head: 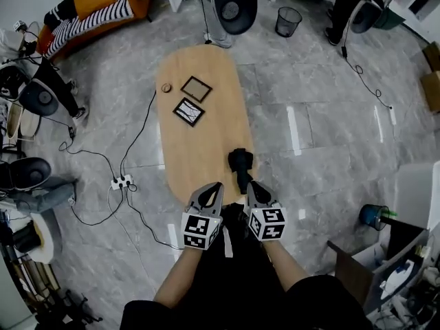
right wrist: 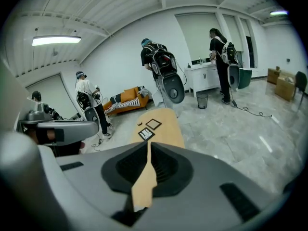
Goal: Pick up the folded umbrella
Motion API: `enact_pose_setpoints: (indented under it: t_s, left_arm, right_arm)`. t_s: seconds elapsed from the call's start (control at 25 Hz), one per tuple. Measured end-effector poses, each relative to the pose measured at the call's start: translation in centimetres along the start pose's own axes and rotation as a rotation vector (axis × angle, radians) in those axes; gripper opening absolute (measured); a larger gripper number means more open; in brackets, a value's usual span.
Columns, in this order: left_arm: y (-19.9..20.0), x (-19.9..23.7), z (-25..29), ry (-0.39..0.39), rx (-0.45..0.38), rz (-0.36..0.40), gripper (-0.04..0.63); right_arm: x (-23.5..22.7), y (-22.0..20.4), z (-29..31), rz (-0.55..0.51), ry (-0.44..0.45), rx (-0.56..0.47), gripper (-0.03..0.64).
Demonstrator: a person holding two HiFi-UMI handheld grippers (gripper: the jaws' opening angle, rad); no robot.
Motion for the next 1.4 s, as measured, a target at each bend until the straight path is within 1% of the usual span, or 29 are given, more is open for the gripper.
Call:
enact_pose_setpoints:
  t_s: [0.12, 0.32, 0.36, 0.4, 0.52, 0.64, 0.72, 0.8, 0.96, 1.08, 1.2, 1.32, 1.4]
  left_arm:
    - [-1.3, 0.9, 1.2, -0.020, 0.015, -0.022, 0.017]
    - [-3.8, 2.1, 3.7, -0.064, 0.053, -0.039, 0.017]
    - [-4.2, 2.4, 4.2, -0.067, 0.058, -0.041, 0.017]
    - [-4.6, 2.8, 4.5, -0.069, 0.063, -0.043, 0.017]
    - [-6.5, 3.7, 5.0, -0.067, 0.093, -0.065, 0.017]
    - [-8.3, 4.6, 5.2, -0.049, 0.115, -0.095, 0.017]
    - [-9.1, 5.8, 5.3, -0.020, 0.114, -0.120, 0.017]
    - [-9.9, 6.6, 5.3, 0.000, 0.112, -0.147, 0.017]
    - [-11.6, 6.5, 5.4, -0.007, 0.129, -0.151, 0.017]
    - [-12.8, 6.5, 5.5, -0.013, 0.138, -0.170, 0.016]
    - [-14.1, 6.4, 5.5, -0.018, 0.153, -0.193, 0.017]
    - [-15.0, 6.6, 5.4, -0.008, 0.157, -0.216, 0.017]
    - [-15.5, 6.8, 5.1, 0.003, 0.158, -0.236, 0.017]
  right_arm:
    - [-0.6, -1.2, 2.2, -0.020, -0.015, 0.065, 0.077]
    - [-2.1, -4.2, 6.2, -0.019, -0.036, 0.180, 0.133]
    - [-2.4, -5.0, 7.2, -0.018, -0.033, 0.210, 0.146]
    - [-2.7, -5.9, 8.4, -0.016, -0.027, 0.243, 0.172]
    - [-3.1, -9.0, 11.4, -0.019, -0.017, 0.350, 0.211]
    - [-3.7, -11.8, 14.0, -0.064, -0.023, 0.429, 0.225]
    - [-4.1, -13.8, 16.3, -0.091, -0.035, 0.470, 0.241]
    - [-4.9, -16.0, 18.3, -0.082, -0.059, 0.516, 0.253]
    - [-6.7, -19.3, 21.5, -0.088, -0.095, 0.587, 0.259]
    - [-7.4, -20.9, 23.7, -0.086, -0.105, 0.616, 0.259]
    - [-7.8, -22.0, 25.2, -0.088, -0.133, 0.647, 0.264]
    - [-8.0, -22.7, 26.3, -0.050, -0.151, 0.662, 0.267]
    - [-7.9, -23.1, 26.6, -0.049, -0.154, 0.668, 0.268]
Point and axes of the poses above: the fingertips, and each gripper's own axes: z forward along the fingers, x to its left, y out of its top, the point moved 5 cm from there along -z, backward along the fingers, and after that the axes turned 8 degrees about -y, right-handed, at the moved point
